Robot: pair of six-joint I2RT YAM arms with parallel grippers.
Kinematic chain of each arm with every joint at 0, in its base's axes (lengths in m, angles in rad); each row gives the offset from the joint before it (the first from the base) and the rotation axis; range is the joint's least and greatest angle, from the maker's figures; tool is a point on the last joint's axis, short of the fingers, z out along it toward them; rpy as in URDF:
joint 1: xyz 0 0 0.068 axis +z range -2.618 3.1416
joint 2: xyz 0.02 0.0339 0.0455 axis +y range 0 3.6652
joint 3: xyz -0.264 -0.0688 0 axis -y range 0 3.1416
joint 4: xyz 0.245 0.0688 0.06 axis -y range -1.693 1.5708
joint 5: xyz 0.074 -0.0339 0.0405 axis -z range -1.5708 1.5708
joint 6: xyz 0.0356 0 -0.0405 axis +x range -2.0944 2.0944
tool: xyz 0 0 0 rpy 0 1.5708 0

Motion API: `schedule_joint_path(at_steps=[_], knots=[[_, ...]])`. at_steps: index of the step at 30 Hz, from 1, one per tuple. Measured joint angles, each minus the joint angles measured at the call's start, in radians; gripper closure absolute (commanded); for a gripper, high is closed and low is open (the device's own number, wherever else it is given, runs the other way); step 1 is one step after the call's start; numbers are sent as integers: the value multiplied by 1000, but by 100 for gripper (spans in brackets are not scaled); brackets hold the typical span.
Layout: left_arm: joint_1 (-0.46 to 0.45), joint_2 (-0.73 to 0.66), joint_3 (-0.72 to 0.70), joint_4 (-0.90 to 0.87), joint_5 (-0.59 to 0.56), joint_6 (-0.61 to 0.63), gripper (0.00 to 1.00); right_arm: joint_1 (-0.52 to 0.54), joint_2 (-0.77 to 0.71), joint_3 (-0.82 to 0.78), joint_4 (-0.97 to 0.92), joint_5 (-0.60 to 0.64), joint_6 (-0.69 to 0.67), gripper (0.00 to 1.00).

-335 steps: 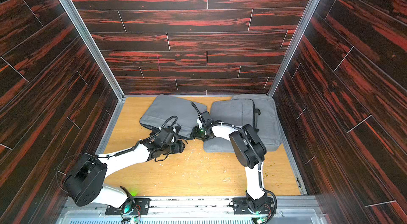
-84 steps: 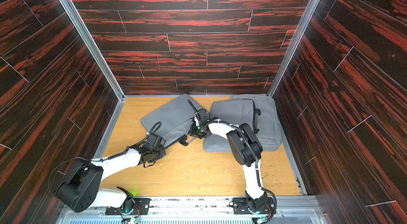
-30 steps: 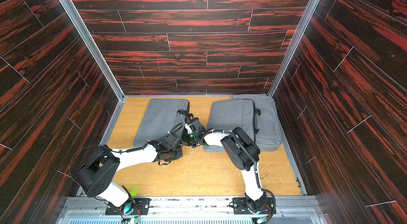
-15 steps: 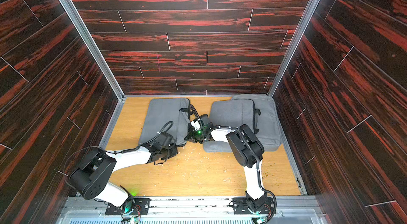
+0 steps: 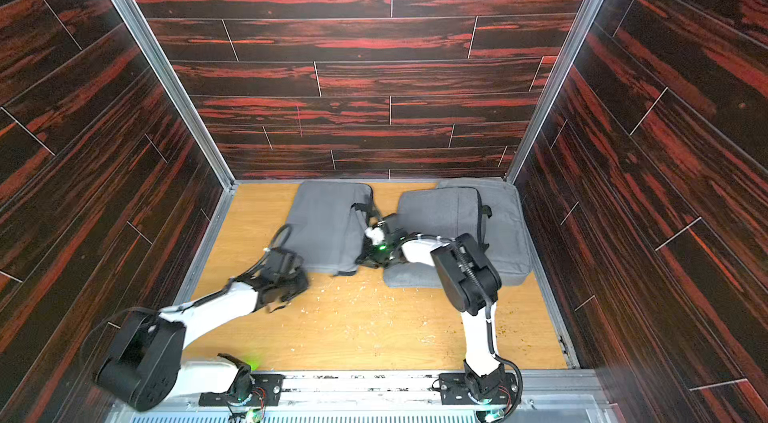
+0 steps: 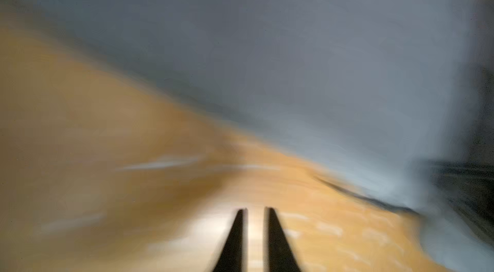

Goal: Put the mouse into the laptop bag
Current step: Zip the zipper on the zippered laptop bag, then adjust the zippered laptop bag at the center of the board.

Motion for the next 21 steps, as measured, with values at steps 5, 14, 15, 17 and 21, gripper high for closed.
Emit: schedule_joint_path(at_steps=[5, 14, 15, 17, 21], knots=[[3, -167, 38, -196, -109, -6, 49, -50, -20, 0, -34, 54, -4, 57], [4, -174, 333, -233, -280, 79, 30, -31, -52, 141, -219, 184, -73, 54], [4, -143, 352, -228, -287, 88, 27, -31, -52, 167, -238, 202, -82, 54], [4, -51, 389, -214, -296, 109, 23, -31, -50, 238, -281, 253, -106, 54], [11, 108, 430, -190, -294, 137, 18, -31, -27, 358, -341, 336, -142, 53]])
